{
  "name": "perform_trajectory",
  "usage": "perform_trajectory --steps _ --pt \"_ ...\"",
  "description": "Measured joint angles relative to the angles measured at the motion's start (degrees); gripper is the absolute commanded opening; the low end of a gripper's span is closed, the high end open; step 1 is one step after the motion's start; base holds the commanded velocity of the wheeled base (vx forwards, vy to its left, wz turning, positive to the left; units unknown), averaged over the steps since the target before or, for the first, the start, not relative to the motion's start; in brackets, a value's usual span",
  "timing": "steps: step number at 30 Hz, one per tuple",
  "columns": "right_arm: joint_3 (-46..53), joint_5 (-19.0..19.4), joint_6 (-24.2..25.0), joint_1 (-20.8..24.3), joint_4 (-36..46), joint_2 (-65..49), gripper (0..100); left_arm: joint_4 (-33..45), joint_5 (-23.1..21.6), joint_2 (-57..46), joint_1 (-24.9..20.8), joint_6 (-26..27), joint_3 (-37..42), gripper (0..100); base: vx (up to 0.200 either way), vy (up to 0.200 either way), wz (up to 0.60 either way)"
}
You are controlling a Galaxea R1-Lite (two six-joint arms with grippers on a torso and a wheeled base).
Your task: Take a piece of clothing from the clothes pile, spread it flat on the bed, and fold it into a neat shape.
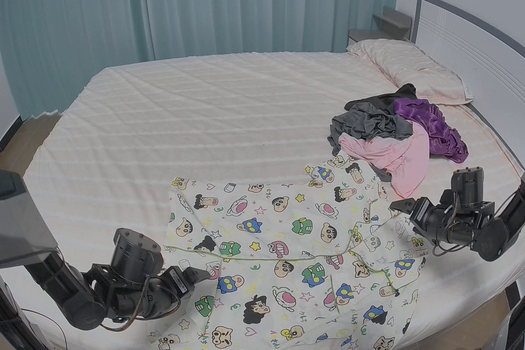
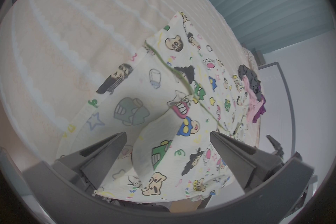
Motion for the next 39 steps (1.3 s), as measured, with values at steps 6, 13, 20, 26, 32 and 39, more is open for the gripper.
perform_trajectory --steps 6,13,20,26,32,39 --pt "6.0 -3.9 2.1 3.8 -3.3 -4.0 100 -1.5 4.0 3.9 -3.6 -1.8 1.2 100 0.000 0.000 0.00" --pt "8.7 -3.4 2.7 5.3 -3.5 -7.1 100 -1.8 4.3 5.6 -5.9 -2.4 1.6 100 0.000 0.000 0.00" --pt "11.1 1.3 4.5 4.8 -3.6 -10.4 100 -1.9 4.2 5.9 -8.0 -3.0 1.7 100 0.000 0.000 0.00" --pt "11.4 1.6 4.5 4.4 -3.6 -11.2 100 -2.4 10.3 5.8 -8.8 -2.8 1.7 100 0.000 0.000 0.00" --pt "11.6 1.6 4.4 4.4 -3.6 -11.4 100 -6.4 15.7 6.6 -10.4 -2.5 2.1 100 0.000 0.000 0.00" --pt "11.6 1.6 4.4 4.4 -3.6 -11.5 100 -10.9 15.8 6.6 -11.1 -2.5 3.7 100 0.000 0.000 0.00"
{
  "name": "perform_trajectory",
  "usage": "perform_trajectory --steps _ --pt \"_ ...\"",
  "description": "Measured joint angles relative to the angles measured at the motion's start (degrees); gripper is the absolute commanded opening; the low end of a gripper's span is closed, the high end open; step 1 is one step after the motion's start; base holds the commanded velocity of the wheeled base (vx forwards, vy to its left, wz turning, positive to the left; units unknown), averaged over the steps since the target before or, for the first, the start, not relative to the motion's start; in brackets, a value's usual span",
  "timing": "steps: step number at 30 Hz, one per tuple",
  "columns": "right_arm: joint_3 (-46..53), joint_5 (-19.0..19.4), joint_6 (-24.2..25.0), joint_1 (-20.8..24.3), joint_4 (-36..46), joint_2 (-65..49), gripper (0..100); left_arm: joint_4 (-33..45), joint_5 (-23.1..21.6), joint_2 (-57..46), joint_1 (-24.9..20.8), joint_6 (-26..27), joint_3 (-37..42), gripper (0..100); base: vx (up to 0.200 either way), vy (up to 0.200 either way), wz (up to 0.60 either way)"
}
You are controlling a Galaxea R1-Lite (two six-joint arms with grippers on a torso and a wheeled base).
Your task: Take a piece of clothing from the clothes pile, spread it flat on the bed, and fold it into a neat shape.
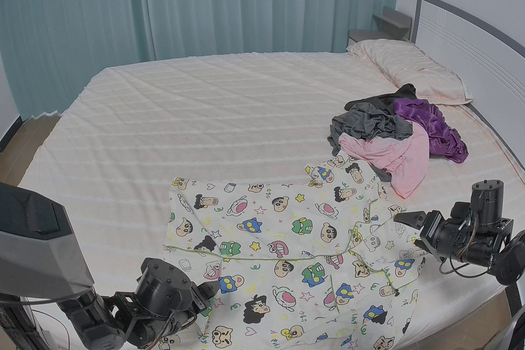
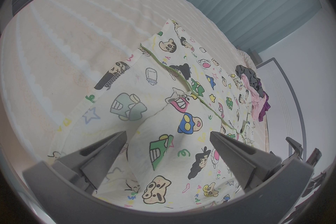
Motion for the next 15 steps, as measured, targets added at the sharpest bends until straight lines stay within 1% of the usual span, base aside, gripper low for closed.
perform_trajectory --steps 5,6,15 --pt "0.1 0.0 0.0 0.0 0.0 0.2 100 0.1 -0.9 -0.2 -0.2 -0.1 0.5 100 0.000 0.000 0.00" --pt "0.1 0.0 0.0 0.0 0.0 0.2 100 0.2 -1.3 -0.2 -0.3 -0.1 0.5 0 0.000 0.000 0.00" --pt "0.1 0.0 0.0 0.2 0.0 0.2 100 0.4 -2.1 1.1 -0.1 0.0 0.7 0 0.000 0.000 0.00"
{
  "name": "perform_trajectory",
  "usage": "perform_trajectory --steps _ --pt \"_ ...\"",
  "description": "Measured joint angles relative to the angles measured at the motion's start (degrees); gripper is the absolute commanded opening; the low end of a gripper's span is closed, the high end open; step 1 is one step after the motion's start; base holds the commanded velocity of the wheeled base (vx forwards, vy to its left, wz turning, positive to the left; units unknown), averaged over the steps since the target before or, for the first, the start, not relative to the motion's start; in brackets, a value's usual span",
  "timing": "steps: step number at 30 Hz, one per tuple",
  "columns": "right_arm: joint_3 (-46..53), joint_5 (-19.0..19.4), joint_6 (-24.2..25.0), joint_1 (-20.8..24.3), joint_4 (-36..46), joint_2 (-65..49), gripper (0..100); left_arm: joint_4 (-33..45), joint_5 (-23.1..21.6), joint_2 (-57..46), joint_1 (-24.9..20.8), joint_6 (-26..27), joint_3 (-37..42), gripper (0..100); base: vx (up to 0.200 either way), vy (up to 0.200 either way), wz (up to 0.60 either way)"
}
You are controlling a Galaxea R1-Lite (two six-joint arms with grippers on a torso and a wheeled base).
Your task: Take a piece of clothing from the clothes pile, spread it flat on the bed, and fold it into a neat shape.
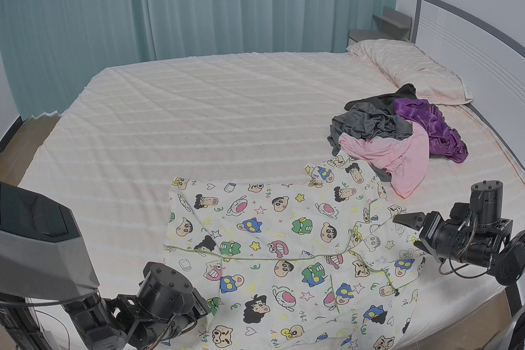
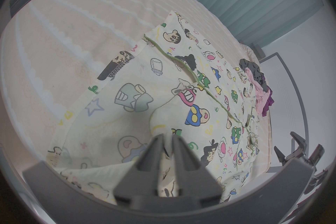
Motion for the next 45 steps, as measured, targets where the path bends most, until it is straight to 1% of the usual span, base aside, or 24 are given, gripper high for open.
perform_trajectory --steps 10,12,18,21,23,30,35,40,45 --pt "0.2 0.0 0.0 0.0 0.0 -0.1 100 0.0 1.5 0.9 0.4 1.1 0.1 0 0.000 0.000 0.00" --pt "0.2 0.0 0.0 0.0 0.0 -0.1 100 -0.1 2.2 0.5 0.4 2.8 0.4 0 0.000 0.000 0.00" --pt "0.2 0.0 -0.1 0.0 0.0 -0.3 100 -0.4 4.9 -1.5 0.6 10.3 2.7 0 0.000 0.000 0.00" --pt "0.2 -0.1 -0.1 0.0 0.0 -0.4 100 -0.5 5.4 -2.9 1.8 14.4 4.0 0 0.000 0.000 0.00" --pt "0.2 -0.1 -0.1 0.0 0.0 -0.4 100 -0.8 5.5 -3.5 2.5 16.0 4.8 0 0.000 0.000 0.00" --pt "0.2 -0.1 -0.2 0.0 0.0 -0.5 100 -4.7 5.4 -4.3 4.0 17.7 6.2 0 0.000 0.000 0.00" --pt "0.1 -0.1 -0.2 0.0 0.0 -0.5 100 -5.9 5.1 -4.3 4.6 19.3 6.9 0 0.000 0.000 0.00" --pt "0.2 -0.1 -0.2 0.0 0.0 -0.5 100 -9.5 4.3 -4.1 7.2 22.1 6.9 0 0.000 0.000 0.00" --pt "0.2 -0.1 -0.2 0.0 0.0 -0.5 100 -13.3 1.1 -3.3 12.8 26.4 7.0 0 0.000 0.000 0.00"
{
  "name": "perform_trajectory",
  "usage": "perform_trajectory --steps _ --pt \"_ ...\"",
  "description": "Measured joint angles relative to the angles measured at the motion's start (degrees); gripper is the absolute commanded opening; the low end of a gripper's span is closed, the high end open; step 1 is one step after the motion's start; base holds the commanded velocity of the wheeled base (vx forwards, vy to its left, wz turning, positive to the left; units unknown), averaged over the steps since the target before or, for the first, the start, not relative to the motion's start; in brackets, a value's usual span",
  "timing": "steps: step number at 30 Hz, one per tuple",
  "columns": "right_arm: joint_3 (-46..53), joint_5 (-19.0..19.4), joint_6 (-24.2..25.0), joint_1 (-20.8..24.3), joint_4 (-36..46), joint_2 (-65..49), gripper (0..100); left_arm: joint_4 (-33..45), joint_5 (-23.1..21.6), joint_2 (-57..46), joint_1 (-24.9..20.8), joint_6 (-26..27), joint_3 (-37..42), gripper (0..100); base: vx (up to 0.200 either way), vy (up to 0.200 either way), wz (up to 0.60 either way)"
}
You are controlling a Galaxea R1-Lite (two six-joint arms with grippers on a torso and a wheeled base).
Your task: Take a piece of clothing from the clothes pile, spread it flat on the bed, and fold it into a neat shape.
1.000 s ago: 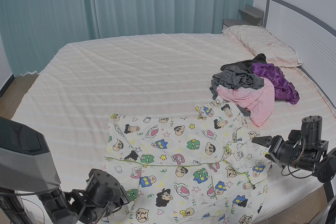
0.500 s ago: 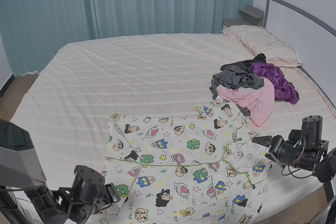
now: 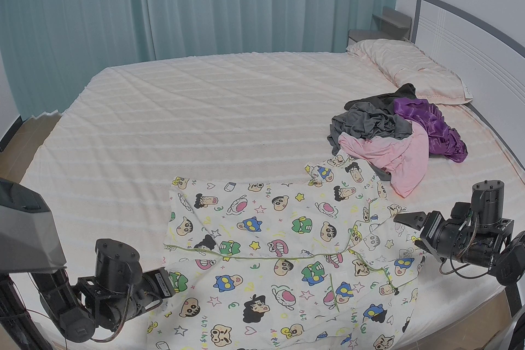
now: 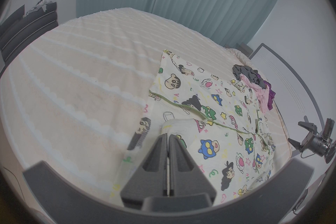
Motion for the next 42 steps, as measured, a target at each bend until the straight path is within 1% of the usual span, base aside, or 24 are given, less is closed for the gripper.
perform_trajectory --steps 2,3,6,13,19,25,26,35,39,42 --pt "0.0 0.0 0.0 0.0 0.0 0.0 100 -0.9 -2.6 0.6 2.6 2.1 0.0 0 0.000 0.000 0.00" --pt "0.0 0.0 0.0 0.0 0.0 0.0 100 -2.0 -6.2 1.7 5.8 4.6 -0.1 0 0.000 0.000 0.00" --pt "0.0 0.0 0.0 0.0 0.0 0.0 100 -3.4 -8.2 3.3 8.5 6.1 -0.3 0 0.000 0.000 0.00" --pt "0.1 -0.1 -0.1 0.0 0.0 0.0 100 -9.1 -9.1 9.1 12.7 8.7 -1.5 0 0.000 0.000 0.00" --pt "0.2 -0.1 -0.1 0.0 0.0 0.0 100 -16.0 -9.2 14.0 14.8 9.4 -1.9 0 0.000 0.000 0.00" --pt "0.5 -0.1 -0.2 0.0 0.0 0.1 100 -18.9 -9.2 18.1 16.1 11.4 -1.8 0 0.000 0.000 0.00" --pt "0.5 -0.1 -0.2 0.0 0.0 0.1 100 -19.0 -9.2 18.6 16.2 11.4 -1.9 100 0.000 0.000 0.00" --pt "0.6 -0.3 -1.7 -0.4 0.5 0.2 100 -19.5 -9.1 19.8 17.7 11.6 -1.8 100 0.000 0.000 0.00" --pt "0.9 -0.2 -2.0 -0.5 0.6 0.5 100 -19.9 -9.3 18.6 19.3 11.7 -2.0 100 0.000 0.000 0.00" --pt "1.1 -0.2 -2.1 -0.3 0.5 0.7 100 -19.8 -10.0 16.8 20.3 11.6 -3.9 100 0.000 0.000 0.00"
